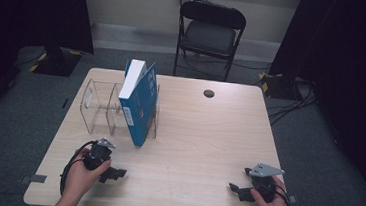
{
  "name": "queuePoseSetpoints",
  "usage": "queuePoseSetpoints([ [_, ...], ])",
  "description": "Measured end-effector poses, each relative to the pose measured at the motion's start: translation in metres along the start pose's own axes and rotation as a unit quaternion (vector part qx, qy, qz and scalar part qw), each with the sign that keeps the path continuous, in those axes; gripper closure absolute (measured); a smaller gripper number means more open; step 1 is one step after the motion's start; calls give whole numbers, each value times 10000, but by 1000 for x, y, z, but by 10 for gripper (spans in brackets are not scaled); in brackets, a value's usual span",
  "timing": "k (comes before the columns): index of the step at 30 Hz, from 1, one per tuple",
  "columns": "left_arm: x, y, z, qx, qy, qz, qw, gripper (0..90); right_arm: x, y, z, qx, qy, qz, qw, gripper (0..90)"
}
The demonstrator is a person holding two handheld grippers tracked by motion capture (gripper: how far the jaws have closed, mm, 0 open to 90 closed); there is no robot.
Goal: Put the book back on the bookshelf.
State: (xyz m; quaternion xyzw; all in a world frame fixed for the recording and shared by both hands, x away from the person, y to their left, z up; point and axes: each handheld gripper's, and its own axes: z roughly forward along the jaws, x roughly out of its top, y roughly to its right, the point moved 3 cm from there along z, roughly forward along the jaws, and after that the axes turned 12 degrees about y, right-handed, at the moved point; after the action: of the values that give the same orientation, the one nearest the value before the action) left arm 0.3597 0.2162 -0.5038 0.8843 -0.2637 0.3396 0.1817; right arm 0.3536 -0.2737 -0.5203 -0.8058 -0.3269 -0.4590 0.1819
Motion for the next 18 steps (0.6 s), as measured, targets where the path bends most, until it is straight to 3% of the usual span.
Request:
queuePoseSetpoints([
  [2, -3, 3, 2, -56, 39, 174, 9998, 51, 0, 0, 0, 0, 1, -4, 10000, 129],
  [4, -4, 4, 3, -107, 70, 193, 9997, 0, 0, 0, 0, 0, -1, 0, 10000, 129],
  [5, -7, 6, 5, 24, 184, 424, 9989, 1, 0, 0, 0, -1, -1, 2, 10000, 129],
  [6, -7, 6, 5, 24, 184, 424, 9989, 0, 0, 0, 0, -1, -1, 2, 10000, 129],
  [7, -9, 7, 5, 40, 153, 603, 9981, 1, 0, 0, 0, -1, 0, 0, 10000, 129],
  [10, -11, 7, 6, 100, 243, 763, 9967, 0, 0, 0, 0, -1, 1, -5, 10000, 129],
  [18, -17, 7, 6, 100, 590, 752, 9954, 0, 0, 0, 0, -1, 1, -6, 10000, 129],
])
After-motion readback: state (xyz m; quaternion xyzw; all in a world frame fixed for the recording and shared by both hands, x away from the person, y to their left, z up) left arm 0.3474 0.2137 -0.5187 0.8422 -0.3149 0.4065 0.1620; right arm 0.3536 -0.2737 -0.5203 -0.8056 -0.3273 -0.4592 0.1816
